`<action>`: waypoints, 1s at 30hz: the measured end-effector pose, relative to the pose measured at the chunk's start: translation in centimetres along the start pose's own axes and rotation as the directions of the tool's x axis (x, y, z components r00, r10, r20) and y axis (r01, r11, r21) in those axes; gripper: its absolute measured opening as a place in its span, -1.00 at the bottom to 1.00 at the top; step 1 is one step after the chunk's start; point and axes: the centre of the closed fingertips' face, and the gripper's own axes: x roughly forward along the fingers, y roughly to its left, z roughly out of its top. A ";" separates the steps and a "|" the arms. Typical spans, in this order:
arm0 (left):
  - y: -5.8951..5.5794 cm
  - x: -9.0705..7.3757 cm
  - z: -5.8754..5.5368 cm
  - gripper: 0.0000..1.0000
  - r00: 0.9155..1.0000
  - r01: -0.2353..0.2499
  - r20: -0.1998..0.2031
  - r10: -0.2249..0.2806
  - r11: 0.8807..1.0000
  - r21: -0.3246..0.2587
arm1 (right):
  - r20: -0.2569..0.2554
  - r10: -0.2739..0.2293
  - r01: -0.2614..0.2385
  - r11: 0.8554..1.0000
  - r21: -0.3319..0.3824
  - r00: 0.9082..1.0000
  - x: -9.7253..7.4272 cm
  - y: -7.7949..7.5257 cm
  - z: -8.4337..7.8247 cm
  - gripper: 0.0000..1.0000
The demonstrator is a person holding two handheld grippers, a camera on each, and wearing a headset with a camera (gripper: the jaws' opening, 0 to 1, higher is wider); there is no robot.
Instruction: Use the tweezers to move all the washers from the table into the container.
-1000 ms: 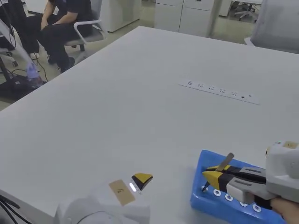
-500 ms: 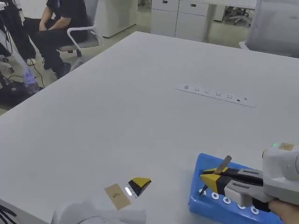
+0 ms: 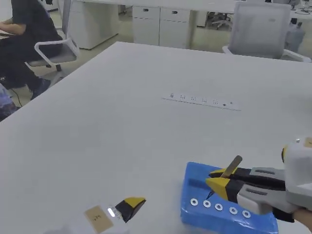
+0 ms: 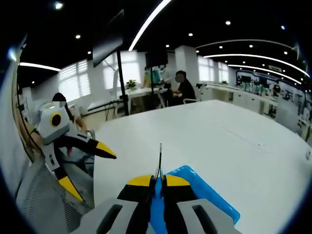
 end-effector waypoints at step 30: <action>-5.7 -1.3 2.3 -0.15 0.937 0.348 -0.088 -0.337 0.921 0.177 | -0.149 0.172 -0.189 0.976 -0.109 0.974 -3.9 7.2 -5.7 -0.91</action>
